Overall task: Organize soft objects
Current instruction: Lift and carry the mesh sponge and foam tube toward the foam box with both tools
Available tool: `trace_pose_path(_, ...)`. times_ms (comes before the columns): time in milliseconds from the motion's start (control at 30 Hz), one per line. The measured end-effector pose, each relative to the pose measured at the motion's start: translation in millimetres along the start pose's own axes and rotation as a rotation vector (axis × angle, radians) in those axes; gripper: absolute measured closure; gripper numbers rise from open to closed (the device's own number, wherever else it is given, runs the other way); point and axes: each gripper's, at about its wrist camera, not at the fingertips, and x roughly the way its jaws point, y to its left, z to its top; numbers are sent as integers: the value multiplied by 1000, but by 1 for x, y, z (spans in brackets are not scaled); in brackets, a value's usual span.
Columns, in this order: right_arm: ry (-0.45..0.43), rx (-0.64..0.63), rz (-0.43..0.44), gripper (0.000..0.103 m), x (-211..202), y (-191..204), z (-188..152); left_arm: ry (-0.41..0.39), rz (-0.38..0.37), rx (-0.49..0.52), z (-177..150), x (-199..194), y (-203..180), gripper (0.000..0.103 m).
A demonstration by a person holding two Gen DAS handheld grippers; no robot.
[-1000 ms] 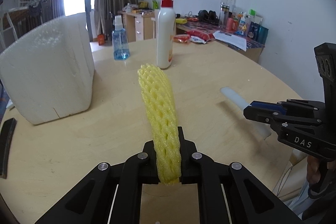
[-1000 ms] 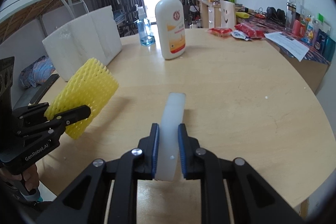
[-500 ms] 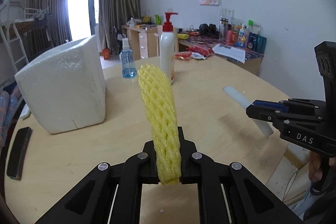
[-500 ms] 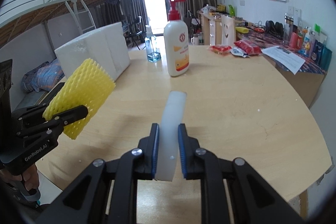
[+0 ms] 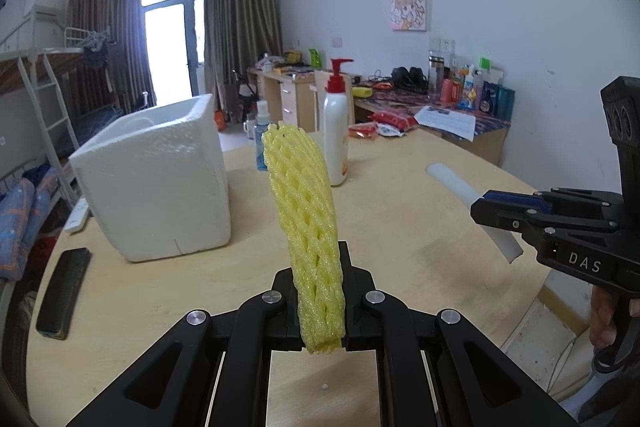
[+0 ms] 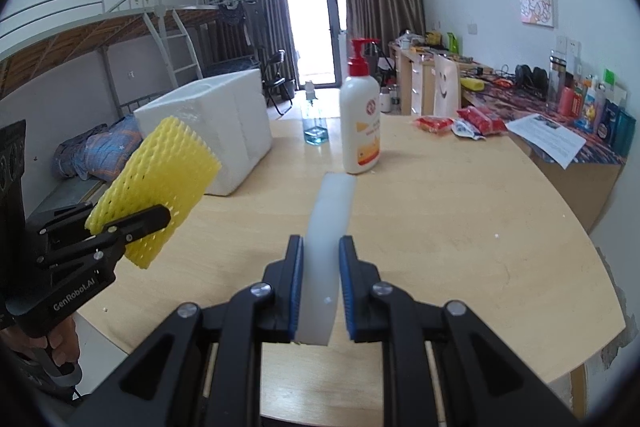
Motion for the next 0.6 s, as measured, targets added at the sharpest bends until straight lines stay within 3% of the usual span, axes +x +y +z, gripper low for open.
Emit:
trace_pose_path(300,-11,-56,62,82,5,24,6,-20,71,-34,-4,-16,18,92)
trace_pose_path(600,-13,-140,176,82,24,64,14,-24,188,-113,-15,-35,51,92)
